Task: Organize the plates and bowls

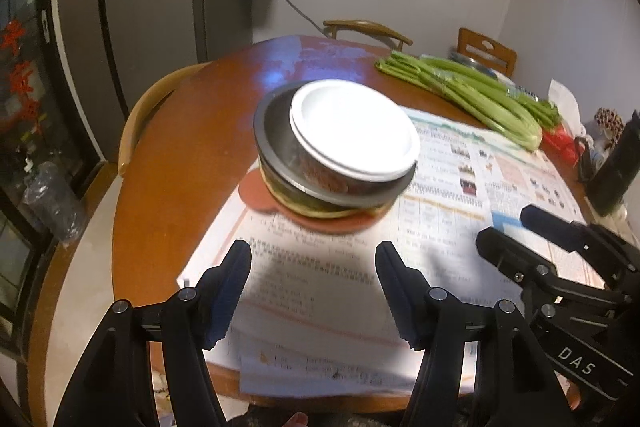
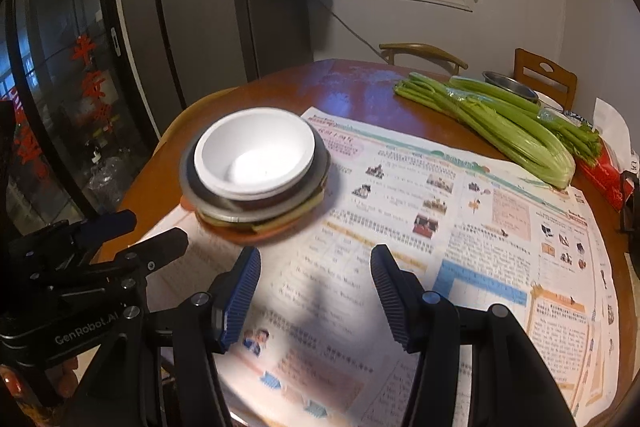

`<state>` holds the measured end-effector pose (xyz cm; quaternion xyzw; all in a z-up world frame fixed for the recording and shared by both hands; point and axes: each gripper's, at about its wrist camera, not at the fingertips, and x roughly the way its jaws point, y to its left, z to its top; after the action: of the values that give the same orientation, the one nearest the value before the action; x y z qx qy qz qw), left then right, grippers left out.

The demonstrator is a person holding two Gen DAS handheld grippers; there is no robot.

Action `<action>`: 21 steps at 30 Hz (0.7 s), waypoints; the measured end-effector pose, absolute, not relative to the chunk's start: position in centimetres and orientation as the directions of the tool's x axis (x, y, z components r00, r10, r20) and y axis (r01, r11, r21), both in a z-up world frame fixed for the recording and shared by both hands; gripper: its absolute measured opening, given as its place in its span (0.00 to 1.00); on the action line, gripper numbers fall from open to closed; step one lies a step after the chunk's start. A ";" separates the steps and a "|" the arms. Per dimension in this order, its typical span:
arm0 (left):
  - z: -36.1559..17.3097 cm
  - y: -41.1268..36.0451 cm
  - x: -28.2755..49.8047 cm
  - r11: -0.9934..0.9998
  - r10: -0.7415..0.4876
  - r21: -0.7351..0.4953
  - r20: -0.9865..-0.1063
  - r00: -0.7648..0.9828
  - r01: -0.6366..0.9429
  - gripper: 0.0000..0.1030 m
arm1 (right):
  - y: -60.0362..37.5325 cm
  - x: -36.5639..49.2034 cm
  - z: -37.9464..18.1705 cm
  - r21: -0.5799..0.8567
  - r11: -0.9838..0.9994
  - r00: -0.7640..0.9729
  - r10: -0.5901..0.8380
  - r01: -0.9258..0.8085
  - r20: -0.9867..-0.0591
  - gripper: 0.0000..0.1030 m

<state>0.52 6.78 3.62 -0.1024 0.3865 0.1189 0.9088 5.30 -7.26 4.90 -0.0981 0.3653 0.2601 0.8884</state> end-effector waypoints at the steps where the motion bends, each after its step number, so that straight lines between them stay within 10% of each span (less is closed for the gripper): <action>1: 3.6 6.7 0.3 0.953 0.135 -0.090 -0.727 0.673 -0.290 0.64 | -7.4 5.1 4.9 0.010 0.845 0.599 0.388 -0.535 -0.700 0.55; 21: 3.0 5.6 -1.7 0.964 0.095 -0.098 -0.745 0.660 -0.249 0.64 | -9.3 0.8 3.1 -0.016 0.862 0.601 0.340 -0.506 -0.723 0.55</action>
<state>-1.67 5.60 2.96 -0.0958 0.4010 0.0948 0.9061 0.78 -9.26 3.14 -0.1101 0.3778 0.2381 0.8879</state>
